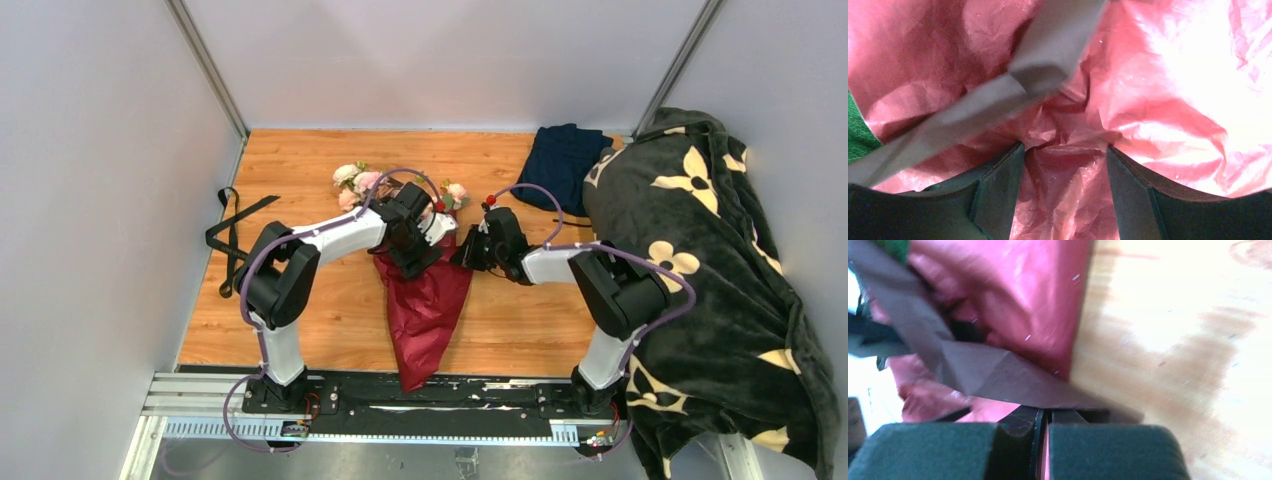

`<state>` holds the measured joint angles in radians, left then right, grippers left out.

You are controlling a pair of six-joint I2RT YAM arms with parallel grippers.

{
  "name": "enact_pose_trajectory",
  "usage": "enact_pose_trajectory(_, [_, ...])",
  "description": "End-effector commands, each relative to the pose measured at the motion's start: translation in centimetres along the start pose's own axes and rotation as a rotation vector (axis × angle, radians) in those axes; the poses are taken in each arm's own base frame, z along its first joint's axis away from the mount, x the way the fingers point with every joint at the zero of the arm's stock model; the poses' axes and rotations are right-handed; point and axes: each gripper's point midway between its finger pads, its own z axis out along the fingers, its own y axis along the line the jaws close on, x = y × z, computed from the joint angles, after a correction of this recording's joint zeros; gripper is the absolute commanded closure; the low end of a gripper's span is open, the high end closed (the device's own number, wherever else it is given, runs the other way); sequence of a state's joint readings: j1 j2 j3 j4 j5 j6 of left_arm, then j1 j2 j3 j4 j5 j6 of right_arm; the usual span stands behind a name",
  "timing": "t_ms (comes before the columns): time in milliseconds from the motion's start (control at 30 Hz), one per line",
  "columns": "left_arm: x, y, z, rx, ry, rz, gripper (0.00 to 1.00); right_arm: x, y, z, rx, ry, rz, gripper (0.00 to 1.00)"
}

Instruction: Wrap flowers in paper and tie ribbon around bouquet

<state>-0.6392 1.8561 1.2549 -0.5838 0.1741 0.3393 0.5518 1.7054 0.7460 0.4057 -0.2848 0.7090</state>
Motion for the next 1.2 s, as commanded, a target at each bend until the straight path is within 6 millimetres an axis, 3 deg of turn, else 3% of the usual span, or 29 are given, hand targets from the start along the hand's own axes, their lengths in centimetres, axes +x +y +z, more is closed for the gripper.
enact_pose_trajectory(0, [-2.3, -1.4, -2.6, 0.018, -0.08, 0.092, 0.31, -1.2, -2.4, 2.8, 0.018, -0.02, 0.018, 1.0])
enact_pose_trajectory(133, [-1.6, -7.1, -4.8, 0.083, -0.097, 0.26, 0.4, 0.5, -2.9, 4.8, -0.021, 0.043, 0.052, 1.0])
enact_pose_trajectory(233, [0.7, -11.6, -4.9, 0.133, -0.077, 0.414, 0.51, 0.9, -3.8, 5.1, 0.004, 0.049, 0.067, 1.0])
enact_pose_trajectory(333, [2.6, -14.5, -4.0, 0.165, -0.03, 0.518, 0.6, 0.9, -4.0, 5.3, 0.013, 0.054, 0.069, 1.0])
enact_pose_trajectory(433, [3.3, -16.1, -2.4, 0.177, 0.013, 0.54, 0.63, 0.6, -3.9, 5.5, 0.014, 0.064, 0.065, 1.0])
enact_pose_trajectory(500, [2.8, -16.8, -1.9, 0.168, 0.019, 0.557, 0.62, 0.5, -3.7, 5.4, 0.014, 0.063, 0.071, 1.0])
enact_pose_trajectory(733, [-1.8, -19.4, -3.8, 0.175, -0.116, 0.617, 0.57, 0.7, -3.2, 5.3, 0.003, 0.084, 0.048, 1.0])
enact_pose_trajectory(900, [-3.3, -23.8, -3.6, 0.225, -0.209, 0.72, 0.58, 1.2, -3.3, 5.3, 0.003, 0.118, 0.027, 1.0])
enact_pose_trajectory(1000, [-1.8, -26.2, -2.0, 0.267, -0.18, 0.798, 0.58, 1.7, -3.7, 5.3, 0.018, 0.144, 0.013, 1.0])
enact_pose_trajectory(1167, [2.8, -27.1, 2.1, 0.309, -0.037, 0.843, 0.6, 2.3, -4.1, 5.1, 0.032, 0.17, -0.003, 1.0])
